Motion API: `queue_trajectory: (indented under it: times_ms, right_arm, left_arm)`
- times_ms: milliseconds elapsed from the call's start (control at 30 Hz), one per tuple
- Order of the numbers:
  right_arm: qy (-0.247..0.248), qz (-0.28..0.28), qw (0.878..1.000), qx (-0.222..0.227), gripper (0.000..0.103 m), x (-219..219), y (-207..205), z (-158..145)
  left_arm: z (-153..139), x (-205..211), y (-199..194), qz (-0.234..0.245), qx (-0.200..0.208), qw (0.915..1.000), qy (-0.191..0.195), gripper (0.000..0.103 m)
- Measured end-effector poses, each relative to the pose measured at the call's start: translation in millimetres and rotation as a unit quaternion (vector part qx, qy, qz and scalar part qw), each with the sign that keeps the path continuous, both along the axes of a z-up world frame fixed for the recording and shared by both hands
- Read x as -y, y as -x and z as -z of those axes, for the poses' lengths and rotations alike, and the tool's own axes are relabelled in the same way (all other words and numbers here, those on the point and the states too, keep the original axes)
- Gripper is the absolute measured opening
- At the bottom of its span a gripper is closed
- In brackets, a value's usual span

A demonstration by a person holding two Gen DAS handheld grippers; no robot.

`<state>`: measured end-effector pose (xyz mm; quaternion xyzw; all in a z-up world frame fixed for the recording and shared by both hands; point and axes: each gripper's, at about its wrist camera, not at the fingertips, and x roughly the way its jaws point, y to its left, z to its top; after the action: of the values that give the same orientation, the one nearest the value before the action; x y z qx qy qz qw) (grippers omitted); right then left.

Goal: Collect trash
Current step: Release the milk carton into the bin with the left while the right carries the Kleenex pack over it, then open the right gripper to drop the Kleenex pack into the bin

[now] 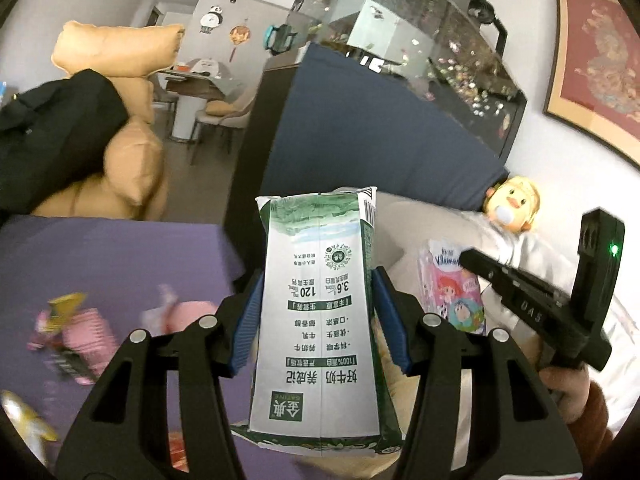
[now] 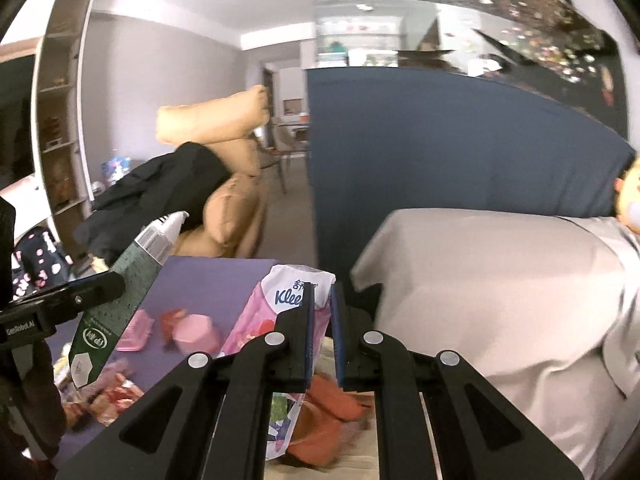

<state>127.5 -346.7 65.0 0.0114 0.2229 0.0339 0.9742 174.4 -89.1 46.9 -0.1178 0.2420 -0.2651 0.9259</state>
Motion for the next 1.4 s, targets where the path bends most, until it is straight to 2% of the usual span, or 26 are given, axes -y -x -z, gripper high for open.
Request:
queue_trajectory:
  times_ms: [133, 333, 533, 600, 700, 900, 1033, 1200, 1400]
  right_arm:
    - [-0.009, 0.031, 0.999, -0.001, 0.01, 32.3, 3.2, 7.4]
    - [-0.019, 0.061, 0.998, -0.01, 0.01, 60.2, 1.0, 25.1]
    - [-0.027, 0.072, 0.997, -0.02, 0.01, 72.8, -4.5, 38.0]
    - [-0.03, 0.072, 0.997, -0.022, 0.01, 72.3, -3.6, 40.7]
    - [-0.03, 0.069, 0.997, -0.026, 0.01, 71.4, -4.4, 44.2]
    - [-0.032, 0.052, 0.998, -0.035, 0.01, 60.4, -11.9, 48.9]
    - [-0.041, 0.027, 0.998, -0.049, 0.01, 39.6, -21.7, 58.8]
    - [-0.064, -0.026, 0.994, -0.086, 0.01, -1.7, -33.5, 90.0]
    - [-0.027, -0.046, 0.986, -0.156, 0.01, -43.5, -53.9, 150.3]
  left_arm:
    - [10.4, 30.4, -6.9, -0.011, 0.012, 0.9997, 0.019, 0.051]
    - [40.3, 73.4, -19.6, 0.007, -0.004, 1.0, 0.004, 0.051]
    - [75.4, 94.7, -42.0, 0.032, -0.064, 0.9974, -0.008, 0.052]
    - [86.1, 100.1, -53.1, 0.054, -0.101, 0.9933, -0.014, 0.057]
    - [93.1, 94.6, -59.3, 0.062, -0.125, 0.9901, -0.018, 0.06]
    - [77.2, 67.7, -51.2, 0.035, -0.11, 0.9931, -0.024, 0.06]
    - [62.7, 45.2, -35.7, 0.019, -0.09, 0.9945, -0.051, 0.06]
    - [59.1, 20.4, -18.7, 0.013, -0.1, 0.9928, -0.064, 0.06]
    - [57.1, -6.0, -3.5, 0.0, -0.1, 0.993, -0.062, 0.06]
